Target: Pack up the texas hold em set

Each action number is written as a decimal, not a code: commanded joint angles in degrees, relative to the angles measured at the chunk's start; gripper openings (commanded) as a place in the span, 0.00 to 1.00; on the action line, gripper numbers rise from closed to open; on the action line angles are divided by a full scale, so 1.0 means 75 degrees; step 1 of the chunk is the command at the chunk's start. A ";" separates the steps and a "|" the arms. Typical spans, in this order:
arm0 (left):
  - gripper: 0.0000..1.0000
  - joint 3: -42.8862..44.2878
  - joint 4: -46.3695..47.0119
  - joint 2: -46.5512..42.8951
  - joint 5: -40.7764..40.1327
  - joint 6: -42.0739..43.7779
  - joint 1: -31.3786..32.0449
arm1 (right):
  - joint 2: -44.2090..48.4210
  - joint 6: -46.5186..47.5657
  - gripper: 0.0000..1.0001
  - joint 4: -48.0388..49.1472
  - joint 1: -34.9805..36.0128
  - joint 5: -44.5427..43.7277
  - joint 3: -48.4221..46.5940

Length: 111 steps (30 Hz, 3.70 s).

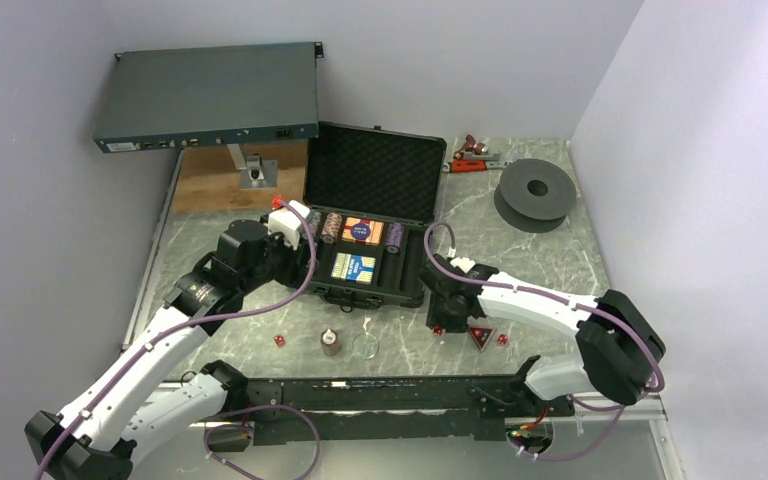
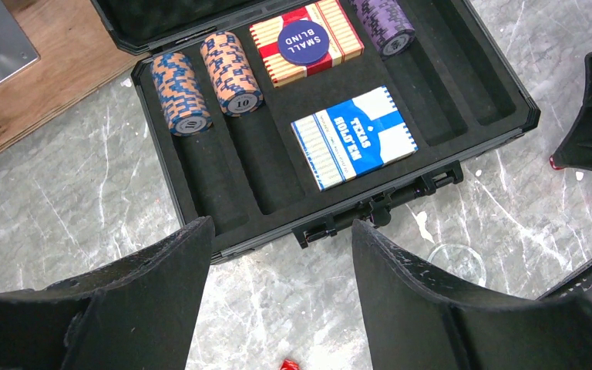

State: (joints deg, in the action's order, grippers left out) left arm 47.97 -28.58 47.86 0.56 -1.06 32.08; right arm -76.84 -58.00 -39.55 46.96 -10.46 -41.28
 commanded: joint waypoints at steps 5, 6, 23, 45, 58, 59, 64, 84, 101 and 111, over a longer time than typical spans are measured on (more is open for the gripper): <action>0.71 0.0230 0.0041 -0.0076 -0.0054 0.0048 0.0030 | -0.0248 0.0124 0.37 0.0000 0.0069 -0.0233 -0.0383; 0.71 0.0226 0.0048 -0.0076 -0.0051 0.0048 0.0028 | -0.0288 0.0133 0.36 -0.0003 0.0067 -0.0234 -0.0399; 0.71 0.0237 0.0071 -0.0076 -0.0157 0.0048 0.0020 | -0.0415 0.0176 0.13 -0.0068 0.0114 -0.0358 -0.0460; 0.71 0.0250 -0.0009 -0.0131 -0.0431 0.0048 0.0035 | 0.0133 0.1060 0.00 0.0053 0.0137 -0.0489 -0.0821; 0.70 0.0294 -0.0024 -0.0112 -0.0451 0.0048 0.0028 | 0.0945 0.1396 0.00 -0.0129 0.0137 -0.0836 -0.0885; 0.70 0.0306 -0.0035 -0.0111 -0.0449 0.0048 0.0026 | 0.1073 0.1524 0.00 -0.0114 0.0137 -0.0818 -0.0894; 0.70 0.0307 -0.0027 -0.0146 -0.0484 0.0054 0.0025 | 0.1838 0.2007 0.00 -0.0064 0.0137 -0.0892 -0.0957; 0.72 0.0191 0.0013 -0.0674 -0.1416 0.0056 0.0021 | 0.0980 0.3275 0.00 0.0974 0.0105 -0.1658 -0.2885; 0.72 0.0150 0.0084 -0.0885 -0.1848 0.0049 0.0018 | -0.1771 0.3250 0.00 0.1085 -0.1120 -0.1010 -0.4376; 0.72 0.0095 0.0107 -0.0885 -0.2101 0.0048 0.0024 | -0.2677 0.3763 0.00 0.1362 -0.1935 -0.0082 -0.4626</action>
State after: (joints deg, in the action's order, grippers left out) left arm 47.97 -28.99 41.45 -13.54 -1.06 32.08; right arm -96.03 -31.83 -32.16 33.61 -14.33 -72.64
